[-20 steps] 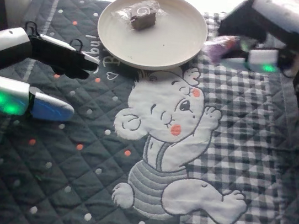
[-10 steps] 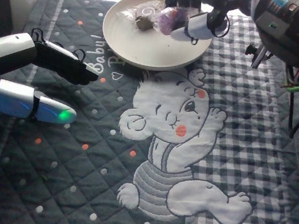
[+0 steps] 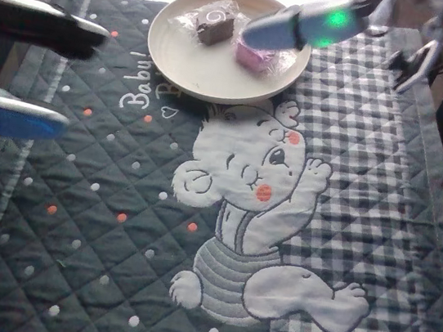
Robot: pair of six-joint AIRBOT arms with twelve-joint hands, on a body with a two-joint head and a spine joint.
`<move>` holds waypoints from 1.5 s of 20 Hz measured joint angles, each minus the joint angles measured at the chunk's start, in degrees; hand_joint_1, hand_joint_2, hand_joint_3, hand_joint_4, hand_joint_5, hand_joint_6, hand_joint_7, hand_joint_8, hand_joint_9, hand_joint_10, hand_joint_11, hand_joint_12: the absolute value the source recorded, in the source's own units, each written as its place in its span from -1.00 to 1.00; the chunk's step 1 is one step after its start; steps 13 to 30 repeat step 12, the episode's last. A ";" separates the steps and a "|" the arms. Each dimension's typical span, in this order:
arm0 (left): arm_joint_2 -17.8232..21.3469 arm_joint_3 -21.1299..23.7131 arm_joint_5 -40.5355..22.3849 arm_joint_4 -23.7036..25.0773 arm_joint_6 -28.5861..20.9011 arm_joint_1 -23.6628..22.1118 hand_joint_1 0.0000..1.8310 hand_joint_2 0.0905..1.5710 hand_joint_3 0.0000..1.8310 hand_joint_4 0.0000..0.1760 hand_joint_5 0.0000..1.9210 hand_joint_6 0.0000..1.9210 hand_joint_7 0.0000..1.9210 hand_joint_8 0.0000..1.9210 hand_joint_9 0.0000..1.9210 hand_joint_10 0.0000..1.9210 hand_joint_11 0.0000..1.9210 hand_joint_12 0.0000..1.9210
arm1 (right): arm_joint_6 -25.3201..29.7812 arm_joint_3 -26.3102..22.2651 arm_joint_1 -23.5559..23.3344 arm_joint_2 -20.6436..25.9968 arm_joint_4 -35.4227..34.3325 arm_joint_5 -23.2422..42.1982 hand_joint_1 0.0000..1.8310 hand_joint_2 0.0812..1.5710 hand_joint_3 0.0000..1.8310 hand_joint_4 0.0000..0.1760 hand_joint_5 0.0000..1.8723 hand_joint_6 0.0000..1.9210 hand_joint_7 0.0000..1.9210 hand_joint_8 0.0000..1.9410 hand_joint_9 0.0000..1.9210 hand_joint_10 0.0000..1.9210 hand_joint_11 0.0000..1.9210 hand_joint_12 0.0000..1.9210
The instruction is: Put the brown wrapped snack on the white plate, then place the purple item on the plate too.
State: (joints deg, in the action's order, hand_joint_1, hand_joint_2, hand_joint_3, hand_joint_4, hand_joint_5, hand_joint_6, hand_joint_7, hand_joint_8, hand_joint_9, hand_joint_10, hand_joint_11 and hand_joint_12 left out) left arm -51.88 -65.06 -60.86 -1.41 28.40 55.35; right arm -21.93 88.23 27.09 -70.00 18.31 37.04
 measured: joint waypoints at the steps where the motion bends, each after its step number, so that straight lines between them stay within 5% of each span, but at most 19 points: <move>1: 1.99 1.60 -2.99 -1.86 0.98 2.01 -0.06 0.08 -1.00 -1.00 -0.30 -1.00 -0.23 -1.00 -0.38 -0.68 -0.76 0.18 | -0.02 -1.73 0.70 2.14 -1.09 2.84 -0.32 -0.13 -0.99 1.00 -1.00 -1.00 -0.99 -1.00 -0.98 -1.00 -1.00 -0.19; 2: 3.19 2.69 -6.40 -3.98 1.64 4.11 -0.08 0.08 -1.00 -0.93 -0.33 -1.00 -0.25 -1.00 -0.39 -0.70 -0.84 0.32 | -0.17 -2.80 2.47 3.63 -3.23 6.73 -0.32 -0.09 -0.99 1.00 -1.00 -1.00 -1.00 -1.00 -0.97 -1.00 -1.00 -0.22; 3: 3.82 3.39 -10.16 -6.38 1.86 6.47 -0.07 0.07 -1.00 -0.85 -0.32 -1.00 -0.26 -1.00 -0.41 -0.73 -0.87 0.37 | -0.28 -4.31 5.35 5.25 -5.84 10.27 -0.30 -0.08 -1.00 1.00 -1.00 -1.00 -1.00 -1.00 -0.99 -1.00 -1.00 -0.81; 4: 4.07 4.15 -12.74 -8.52 2.05 8.09 -0.04 0.07 -1.00 -1.00 -0.30 -1.00 -0.26 -1.00 -0.42 -0.66 -0.86 0.40 | -0.48 -6.29 8.55 7.06 -8.04 13.29 -0.32 -0.07 -0.99 1.00 -1.00 -1.00 -1.00 -1.00 -1.00 -1.00 -1.00 -0.96; 7: 3.78 5.55 -21.18 -11.85 0.79 11.23 0.01 0.10 -1.00 -1.00 -0.34 -1.00 -0.27 -1.00 -0.45 -0.62 -0.89 0.29 | -0.42 -13.09 17.86 11.98 -14.62 23.85 -0.06 -0.04 -0.99 1.00 -1.00 -1.00 -1.00 -1.00 -1.00 -1.00 -0.97 -0.99; 9: 1.42 5.14 -26.84 -13.20 -4.66 13.90 -0.12 0.15 -1.00 -1.00 -0.45 -1.00 -0.37 -1.00 -0.45 -0.70 -0.81 0.10 | -0.50 -15.91 23.65 14.08 -19.76 32.98 -0.13 -0.02 -0.99 1.00 -1.00 -1.00 -0.99 -1.00 -1.00 -1.00 -1.00 -1.00; 12: -0.50 4.87 -29.27 -16.63 -8.74 17.49 -0.21 0.22 -0.99 -1.00 -0.51 -1.00 -0.45 -1.00 -0.43 -0.87 -0.99 0.38 | -0.52 -19.61 31.89 14.91 -26.49 41.55 -0.25 -0.14 -1.00 1.00 -1.00 -1.00 -0.93 -0.98 -0.97 -0.99 -1.00 -1.00; 30: -0.50 4.87 -29.27 -16.63 -8.74 17.49 -0.21 0.22 -0.99 -1.00 -0.51 -1.00 -0.45 -1.00 -0.43 -0.87 -0.99 0.38 | -0.52 -19.61 31.89 14.91 -26.49 41.55 -0.25 -0.14 -1.00 1.00 -1.00 -1.00 -0.93 -0.98 -0.97 -0.99 -1.00 -1.00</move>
